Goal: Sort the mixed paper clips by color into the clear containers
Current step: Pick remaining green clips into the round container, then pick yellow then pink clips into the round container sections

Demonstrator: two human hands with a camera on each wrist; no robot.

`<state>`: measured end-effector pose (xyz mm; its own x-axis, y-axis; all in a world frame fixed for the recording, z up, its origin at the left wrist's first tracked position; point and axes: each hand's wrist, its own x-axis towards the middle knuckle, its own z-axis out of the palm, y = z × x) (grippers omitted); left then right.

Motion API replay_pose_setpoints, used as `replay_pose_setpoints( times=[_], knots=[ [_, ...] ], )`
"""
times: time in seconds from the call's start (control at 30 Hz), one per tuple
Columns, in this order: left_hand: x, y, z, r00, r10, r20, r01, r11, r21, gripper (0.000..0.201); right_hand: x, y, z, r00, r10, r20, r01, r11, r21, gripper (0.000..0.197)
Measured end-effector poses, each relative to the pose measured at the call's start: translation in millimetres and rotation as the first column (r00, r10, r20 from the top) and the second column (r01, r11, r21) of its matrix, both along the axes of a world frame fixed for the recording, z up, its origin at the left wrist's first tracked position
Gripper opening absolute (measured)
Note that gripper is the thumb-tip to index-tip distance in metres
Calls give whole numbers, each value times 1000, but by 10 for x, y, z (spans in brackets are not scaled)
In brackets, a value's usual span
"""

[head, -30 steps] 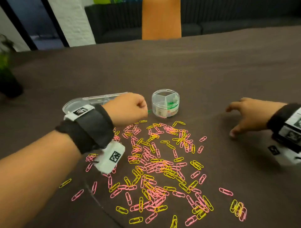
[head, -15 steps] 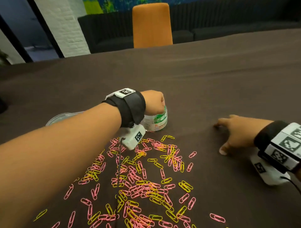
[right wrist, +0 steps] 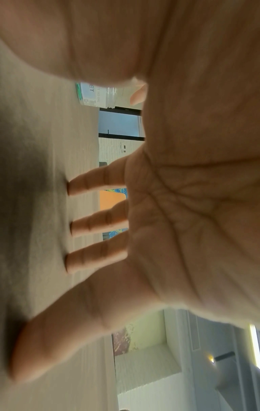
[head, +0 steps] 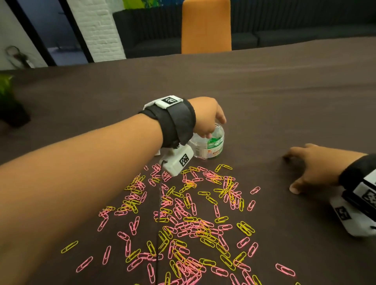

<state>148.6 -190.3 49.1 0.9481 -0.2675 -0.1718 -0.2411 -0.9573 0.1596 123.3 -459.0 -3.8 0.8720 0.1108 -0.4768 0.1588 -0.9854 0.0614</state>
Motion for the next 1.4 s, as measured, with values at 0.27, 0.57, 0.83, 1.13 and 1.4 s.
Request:
replay_pose_setpoints(
  times=[0.27,0.57,0.83,1.13,1.4],
  knots=[
    [-399,625,29,990,67,128,-46,986,-158,12,-19,15,9,1000,-10,2,10,1000,11,103],
    [-1182,1715,-374,944,325,-49,-319,942,104,12,-412,844,416,898,345,272,-368,929,34,51],
    [-1077,1520,-590,978,209,-12,-206,969,139,33,-242,2422,109,811,547,205,-571,818,75,34],
    [-1198,1652,-578,948,319,-18,-313,939,142,26,-142,2696,-100,827,546,135,-553,833,23,22],
    [-1184,1599,-638,958,285,-25,-279,951,135,13,-144,2655,-73,859,458,229,-507,822,258,27]
  ],
)
